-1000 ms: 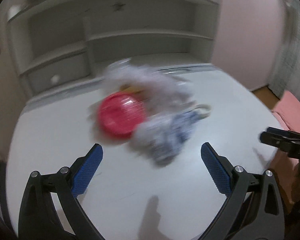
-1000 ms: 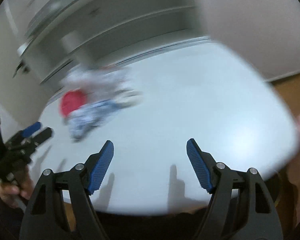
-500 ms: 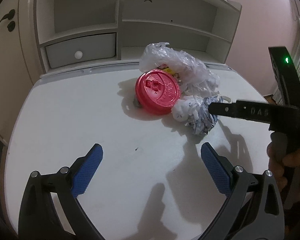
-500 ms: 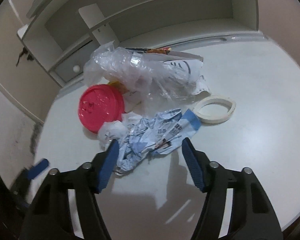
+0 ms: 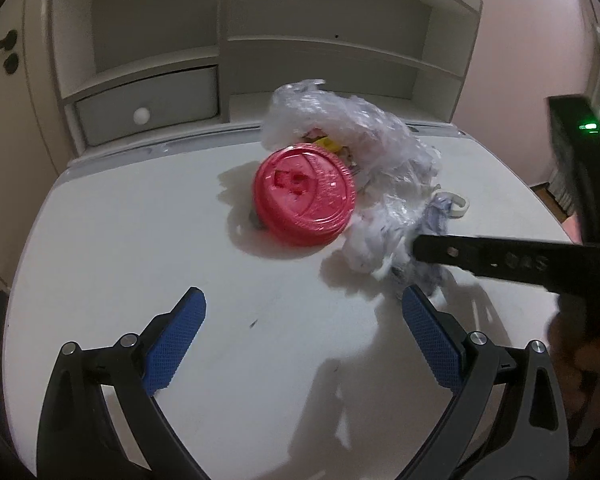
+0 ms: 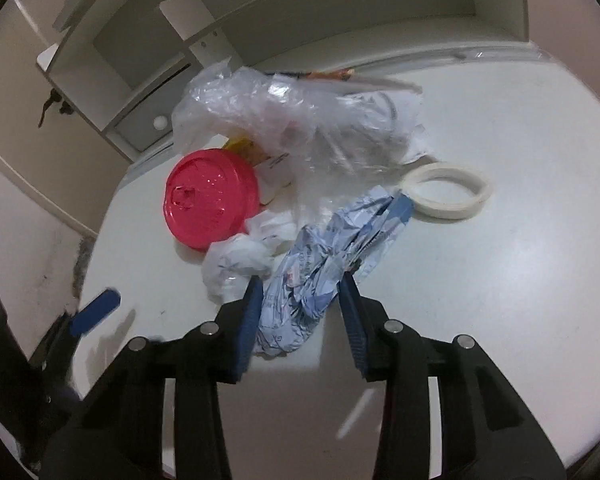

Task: Collect trash
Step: 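Grasp the crumpled printed paper with the right tool while the left tool grasps white plastic, then carry the paper and white plastic to the bin and release both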

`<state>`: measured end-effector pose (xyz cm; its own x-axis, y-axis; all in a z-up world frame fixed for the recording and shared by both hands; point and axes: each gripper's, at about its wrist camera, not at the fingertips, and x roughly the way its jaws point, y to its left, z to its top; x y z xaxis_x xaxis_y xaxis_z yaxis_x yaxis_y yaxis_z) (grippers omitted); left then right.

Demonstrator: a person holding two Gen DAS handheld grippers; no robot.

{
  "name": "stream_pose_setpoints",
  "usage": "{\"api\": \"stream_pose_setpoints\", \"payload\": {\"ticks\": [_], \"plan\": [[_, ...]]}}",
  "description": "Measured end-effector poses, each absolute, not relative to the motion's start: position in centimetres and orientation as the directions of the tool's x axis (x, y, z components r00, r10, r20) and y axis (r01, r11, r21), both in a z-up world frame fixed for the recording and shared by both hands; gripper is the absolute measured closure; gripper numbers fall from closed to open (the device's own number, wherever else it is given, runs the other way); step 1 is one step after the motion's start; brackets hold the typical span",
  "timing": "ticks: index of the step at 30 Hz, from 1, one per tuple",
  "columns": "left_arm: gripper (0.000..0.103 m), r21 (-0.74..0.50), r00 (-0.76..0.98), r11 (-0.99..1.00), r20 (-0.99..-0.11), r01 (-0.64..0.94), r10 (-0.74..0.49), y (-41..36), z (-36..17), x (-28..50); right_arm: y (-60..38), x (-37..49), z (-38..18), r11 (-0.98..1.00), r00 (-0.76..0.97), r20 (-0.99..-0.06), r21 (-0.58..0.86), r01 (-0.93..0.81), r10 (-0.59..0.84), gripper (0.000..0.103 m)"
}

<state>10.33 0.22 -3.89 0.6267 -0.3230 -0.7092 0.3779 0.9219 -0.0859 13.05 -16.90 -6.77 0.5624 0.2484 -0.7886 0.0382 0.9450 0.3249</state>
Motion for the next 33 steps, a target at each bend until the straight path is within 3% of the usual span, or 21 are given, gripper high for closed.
{"api": "stream_pose_setpoints", "payload": {"ticks": [15, 17, 21, 28, 33], "plan": [[0.01, -0.043, 0.585, 0.898, -0.744, 0.438, -0.321, -6.4, -5.5, 12.7, -23.1, 6.4, -5.2, 0.956, 0.598, -0.77, 0.294, 0.022, 0.223, 0.064], [0.02, -0.024, 0.587, 0.894, -0.746, 0.447, -0.314, -7.0, -5.6, 12.7, -23.8, 6.1, -5.3, 0.956, 0.599, -0.77, 0.293, 0.029, 0.218, 0.064], [0.063, -0.011, 0.564, 0.889, -0.769, 0.457, -0.3, -8.0, -6.0, 13.0, -25.3, 5.1, -5.1, 0.957, 0.608, -0.767, 0.287, 0.039, 0.205, 0.064], [0.066, 0.068, 0.64, 0.888, -0.718, 0.454, -0.272, -9.1, -3.5, 10.0, -31.5, 0.5, -3.8, 0.962, 0.662, -0.744, 0.236, 0.136, 0.089, 0.064], [0.066, 0.015, 0.599, 0.811, -0.683, 0.585, -0.419, -15.3, -1.1, 6.4, -39.9, -5.3, -3.4, 0.922, 0.672, -0.73, 0.163, 0.352, -0.128, 0.064]]}}
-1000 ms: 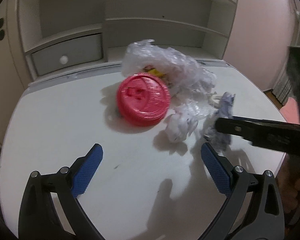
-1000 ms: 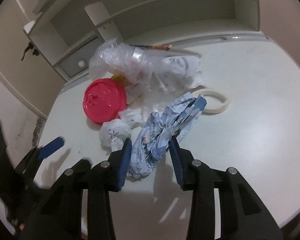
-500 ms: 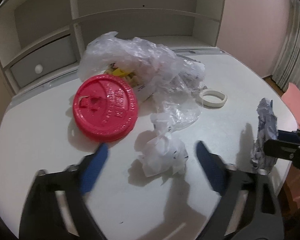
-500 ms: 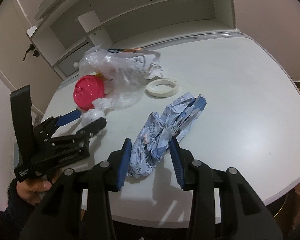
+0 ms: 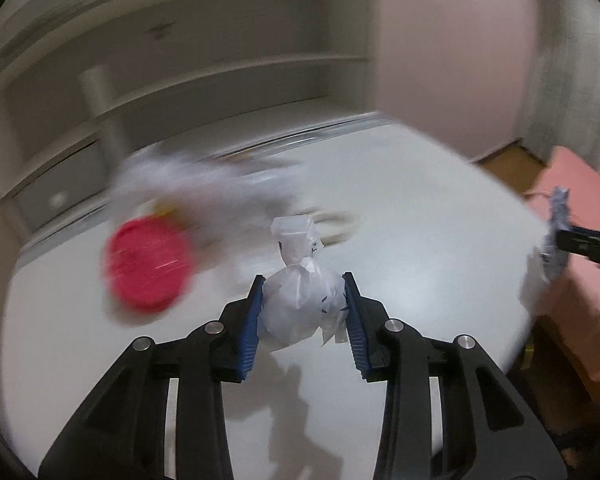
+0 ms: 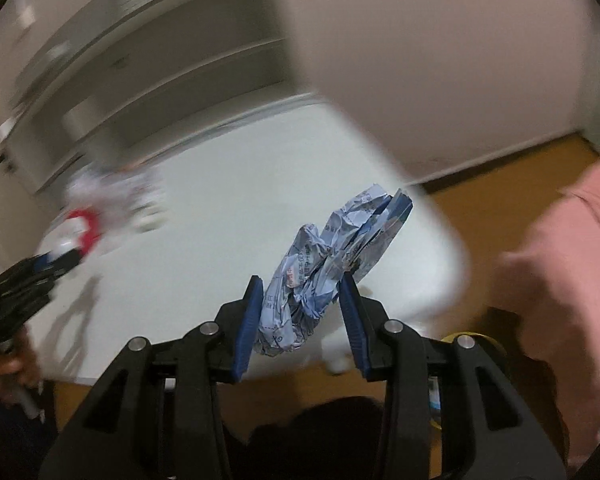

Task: Collect trash
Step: 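Carry the paper and white plastic to the bin and release both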

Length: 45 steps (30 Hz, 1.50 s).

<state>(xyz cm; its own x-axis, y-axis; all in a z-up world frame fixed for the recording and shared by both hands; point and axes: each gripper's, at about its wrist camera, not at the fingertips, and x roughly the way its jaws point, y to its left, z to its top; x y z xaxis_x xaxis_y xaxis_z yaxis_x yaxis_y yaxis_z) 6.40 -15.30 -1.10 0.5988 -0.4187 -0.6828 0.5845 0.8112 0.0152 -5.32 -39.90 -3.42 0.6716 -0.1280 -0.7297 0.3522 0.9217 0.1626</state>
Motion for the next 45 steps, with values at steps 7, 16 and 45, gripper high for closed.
{"api": "stream_pose_setpoints", "payload": {"ticks": [7, 16, 45], "plan": [[0.066, -0.068, 0.394, 0.583, -0.674, 0.81, -0.625, -30.1, -1.8, -0.8, -51.7, -13.7, -8.2, 0.759, 0.498, -0.776, 0.038, 0.65, -0.387, 0.063], [0.066, -0.105, 0.2, 0.386, -0.715, 0.916, -0.67, -43.4, -6.3, -7.3, -60.3, -17.2, -16.9, 0.658, 0.344, -0.873, 0.036, 0.752, -0.345, 0.063], [0.066, -0.088, 0.124, 0.323, -0.804, 0.942, -0.581, -51.1, -12.8, -8.5, -62.7, -18.5, -21.2, 0.605, 0.298, -0.928, 0.109, 0.788, -0.221, 0.036]]}}
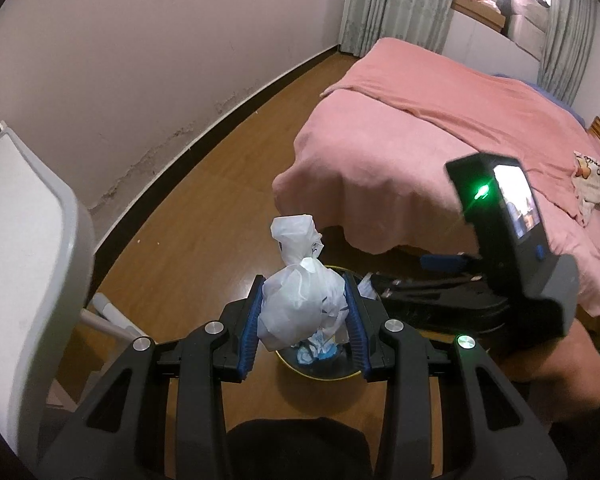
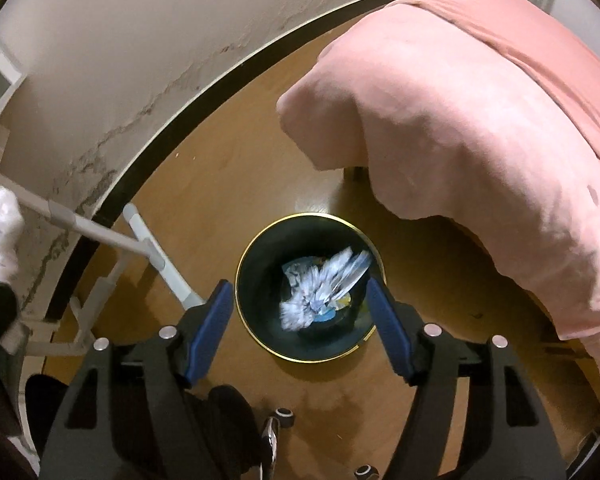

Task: Collect trash
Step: 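Carry the paper and white plastic to the bin and release both, then grasp the red cup lid with the left tool while the right tool grasps the tape roll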

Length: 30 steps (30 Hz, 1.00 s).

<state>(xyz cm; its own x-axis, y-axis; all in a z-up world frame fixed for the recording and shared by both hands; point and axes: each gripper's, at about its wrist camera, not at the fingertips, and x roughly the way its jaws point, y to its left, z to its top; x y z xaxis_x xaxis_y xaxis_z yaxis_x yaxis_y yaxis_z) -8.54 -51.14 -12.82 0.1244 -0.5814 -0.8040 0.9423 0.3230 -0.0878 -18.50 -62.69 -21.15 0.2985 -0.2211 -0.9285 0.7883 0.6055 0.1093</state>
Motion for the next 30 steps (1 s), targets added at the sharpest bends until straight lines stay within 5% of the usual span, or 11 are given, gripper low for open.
{"api": "stream_pose_setpoints", "payload": {"ticks": [14, 17, 19, 30], "plan": [[0.066, -0.165, -0.015, 0.25, -0.861, 0.954, -0.508, -57.2, -19.2, -10.4, -65.7, -23.6, -16.8, 0.4, 0.35, -0.855, 0.188, 0.897, -0.383, 0.033], [0.057, -0.175, -0.027, 0.245, -0.86, 0.954, -0.51, -57.8, -19.3, -10.6, -66.1, -24.3, -16.5, 0.378, 0.361, -0.849, 0.211, 0.901, -0.387, 0.033], [0.038, -0.161, -0.01, 0.253, -0.861, 0.954, -0.509, -57.9, -19.2, -10.7, -66.3, -24.6, -16.4, 0.37, 0.361, -0.846, 0.214, 0.904, -0.392, 0.033], [0.031, -0.137, 0.044, 0.287, -0.837, 0.948, -0.545, -55.3, -16.0, -9.9, -65.5, -23.8, -16.0, 0.417, 0.38, -0.845, 0.212, 0.884, -0.375, 0.033]]}}
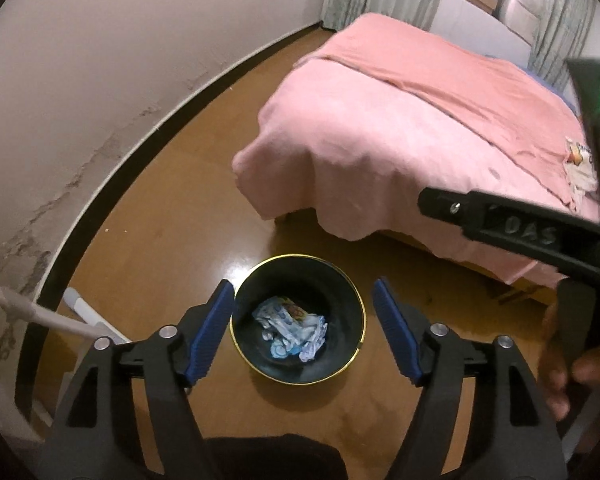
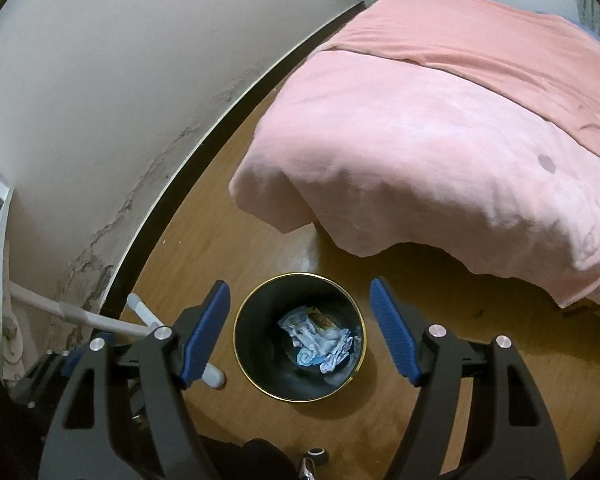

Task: Collect trash
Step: 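Grasp the red cup lid with the left tool while the right tool grasps the tape roll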

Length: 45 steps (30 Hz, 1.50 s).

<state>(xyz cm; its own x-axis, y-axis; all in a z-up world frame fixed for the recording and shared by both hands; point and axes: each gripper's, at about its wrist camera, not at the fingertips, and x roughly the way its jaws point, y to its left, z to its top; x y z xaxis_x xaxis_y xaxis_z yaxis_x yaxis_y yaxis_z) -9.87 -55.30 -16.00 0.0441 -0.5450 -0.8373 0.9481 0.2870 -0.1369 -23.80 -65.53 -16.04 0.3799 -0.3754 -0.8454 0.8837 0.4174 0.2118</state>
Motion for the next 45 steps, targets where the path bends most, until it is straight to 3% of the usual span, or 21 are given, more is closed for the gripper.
{"api": "stream_pose_setpoints", "payload": {"ticks": [6, 13, 17, 23, 26, 42, 44, 45], "plan": [[0.011, -0.099, 0.134, 0.335, -0.784, 0.937, -0.606, -48.2, -9.6, -8.2, -62.3, -21.7, -13.4, 0.522, 0.422, -0.815, 0.178, 0.834, -0.396, 0.028], [0.007, -0.02, 0.412, 0.572, -0.673, 0.82, -0.614, -31.2, -2.0, -0.7, -53.0, -15.4, -8.6, 0.735, 0.556, -0.757, 0.152, 0.661, -0.343, 0.028], [0.006, 0.064, 0.638, 0.79, -0.631, 0.609, -0.441, -19.6, -0.1, 5.4, -46.2, -11.4, -6.6, 0.843, 0.625, -0.729, 0.127, 0.522, -0.278, 0.027], [0.006, 0.088, 0.745, 0.938, -0.634, 0.335, -0.206, -7.6, -0.8, 12.2, -37.9, -6.5, -5.4, 0.927, 0.678, -0.714, 0.11, 0.357, -0.177, 0.025], [0.006, 0.094, 0.747, 0.958, -0.649, 0.27, -0.146, -5.6, -2.0, 14.5, -34.5, -4.5, -5.6, 0.954, 0.681, -0.719, 0.087, 0.288, -0.14, 0.024], [0.007, 0.068, 0.648, 0.956, -0.748, 0.286, -0.141, -6.1, -5.5, 19.1, -25.8, 5.5, -5.2, 0.993, 0.66, -0.751, 0.076, 0.093, -0.005, 0.021], [0.027, 0.036, 0.643, 0.956, -0.747, 0.292, -0.168, -5.6, -5.5, 19.2, -25.0, 7.2, -5.5, 0.995, 0.646, -0.764, 0.074, 0.07, 0.012, 0.021], [0.026, 0.033, 0.635, 0.956, -0.754, 0.292, -0.168, -5.4, -5.5, 19.2, -24.7, 8.2, -5.8, 0.996, 0.634, -0.773, 0.072, 0.06, 0.018, 0.021]]}}
